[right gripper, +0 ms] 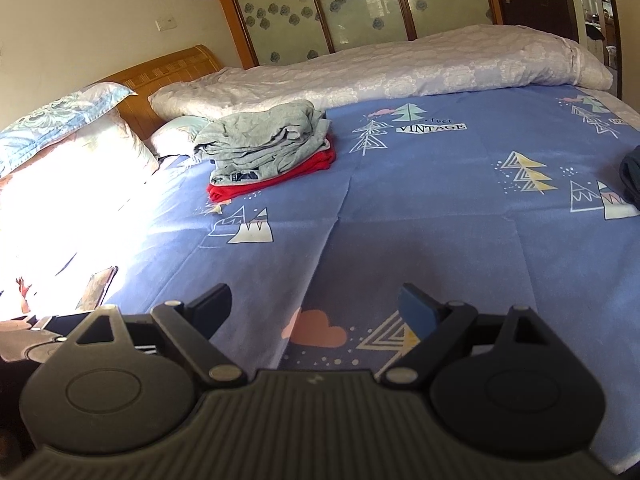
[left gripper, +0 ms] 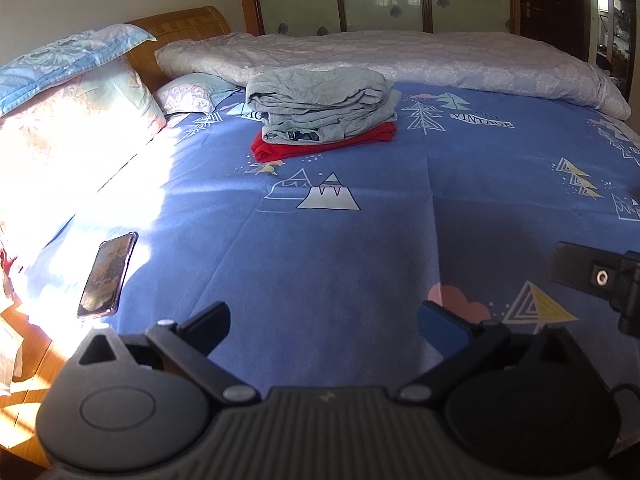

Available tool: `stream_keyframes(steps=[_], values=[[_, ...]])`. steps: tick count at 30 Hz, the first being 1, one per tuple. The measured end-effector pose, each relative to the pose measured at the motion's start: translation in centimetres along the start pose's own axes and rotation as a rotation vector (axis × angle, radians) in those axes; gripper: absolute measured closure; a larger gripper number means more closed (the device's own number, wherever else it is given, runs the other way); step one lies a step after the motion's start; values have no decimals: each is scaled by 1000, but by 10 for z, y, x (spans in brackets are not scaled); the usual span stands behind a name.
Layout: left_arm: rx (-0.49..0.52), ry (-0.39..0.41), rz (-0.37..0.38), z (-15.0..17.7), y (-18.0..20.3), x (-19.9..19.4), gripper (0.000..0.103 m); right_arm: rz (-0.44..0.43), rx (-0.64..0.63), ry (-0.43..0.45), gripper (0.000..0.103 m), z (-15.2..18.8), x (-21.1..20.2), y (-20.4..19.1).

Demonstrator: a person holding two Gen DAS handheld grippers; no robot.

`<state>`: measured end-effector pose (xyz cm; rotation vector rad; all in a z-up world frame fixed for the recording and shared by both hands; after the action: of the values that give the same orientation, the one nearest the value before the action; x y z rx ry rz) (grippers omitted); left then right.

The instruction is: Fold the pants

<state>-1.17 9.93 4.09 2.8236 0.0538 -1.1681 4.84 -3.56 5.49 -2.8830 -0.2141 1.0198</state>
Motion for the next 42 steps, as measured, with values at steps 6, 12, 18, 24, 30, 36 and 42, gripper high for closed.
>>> stream_keyframes(steps=[6,12,18,24,30,36,42], values=[[24,17,-13,-2,2,-3,0,8,1,24,11,-3,-3,0],[52,20,-11,-3,4,-3,0,15,-2,46,11,-5,-5,1],[53,17,-7,-2,3,-3,0,13,-1,41,11,-3,-4,0],[38,7,-2,0,1,0,0,11,5,31,11,-1,-3,-1],[39,-4,-11,0,-1,3,0,10,6,27,11,-1,-3,-1],[35,-18,-16,3,-3,7,0,11,7,28,11,-2,-3,-1],[29,-30,-18,5,-5,10,0,8,3,26,11,-1,-2,-1]])
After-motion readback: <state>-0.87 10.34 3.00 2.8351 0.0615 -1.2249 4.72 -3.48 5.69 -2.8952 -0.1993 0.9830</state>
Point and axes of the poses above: each gripper's, at about its wrist camera, not at the fingertips, and x roughly the way its jaws point, y to its right, z to its underside, the point moved 10 cm from there along x, roughly the way its jaws point, and after that the axes turned 15 degrees about z, right-handed, at the moved point
